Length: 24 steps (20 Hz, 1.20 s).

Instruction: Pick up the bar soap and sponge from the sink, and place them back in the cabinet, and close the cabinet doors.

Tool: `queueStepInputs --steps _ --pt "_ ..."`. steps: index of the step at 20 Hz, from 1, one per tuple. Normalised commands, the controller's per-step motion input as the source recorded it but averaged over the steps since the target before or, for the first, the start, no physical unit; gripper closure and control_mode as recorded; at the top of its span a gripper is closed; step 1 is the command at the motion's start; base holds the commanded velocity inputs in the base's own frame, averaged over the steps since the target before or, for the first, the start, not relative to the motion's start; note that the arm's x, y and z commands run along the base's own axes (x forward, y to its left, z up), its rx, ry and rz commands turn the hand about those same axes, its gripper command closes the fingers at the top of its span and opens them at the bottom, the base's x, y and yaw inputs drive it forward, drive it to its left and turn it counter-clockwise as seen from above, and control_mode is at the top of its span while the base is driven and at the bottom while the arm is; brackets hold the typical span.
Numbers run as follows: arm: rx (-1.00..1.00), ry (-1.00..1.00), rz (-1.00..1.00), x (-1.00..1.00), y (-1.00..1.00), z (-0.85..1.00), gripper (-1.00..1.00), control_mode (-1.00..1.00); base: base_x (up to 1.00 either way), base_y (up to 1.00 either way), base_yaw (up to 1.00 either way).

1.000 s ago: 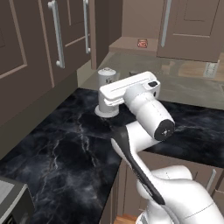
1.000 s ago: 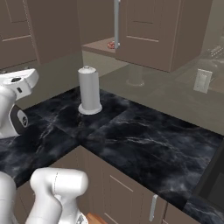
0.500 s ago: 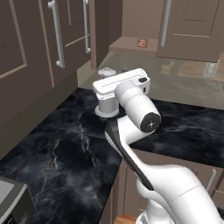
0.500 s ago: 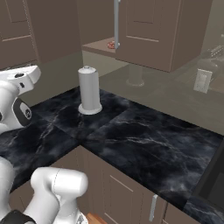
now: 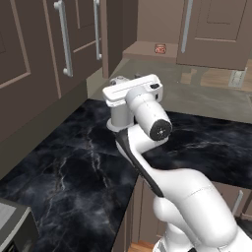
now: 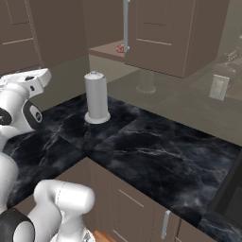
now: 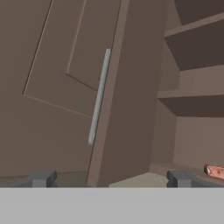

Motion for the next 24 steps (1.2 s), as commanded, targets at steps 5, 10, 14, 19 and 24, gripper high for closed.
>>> queueStepInputs --steps 5,10,14,19,24 --pt "0.0 0.0 -0.02 0.33 0.01 -0.04 -1.0 -1.0 0.0 0.0 0.0" --pt "0.0 0.0 0.0 0.19 0.02 0.0 -1.0 -1.0 0.0 0.0 0.0" --pt "0.0 0.0 0.0 0.13 0.05 -0.04 -1.0 -1.0 0.0 0.0 0.0" --pt "0.0 0.0 0.0 0.13 0.09 -0.05 -1.0 -1.0 0.0 0.0 0.0" --pt "0.0 0.0 0.0 0.16 0.1 -0.01 -1.0 -1.0 0.0 0.0 0.0"
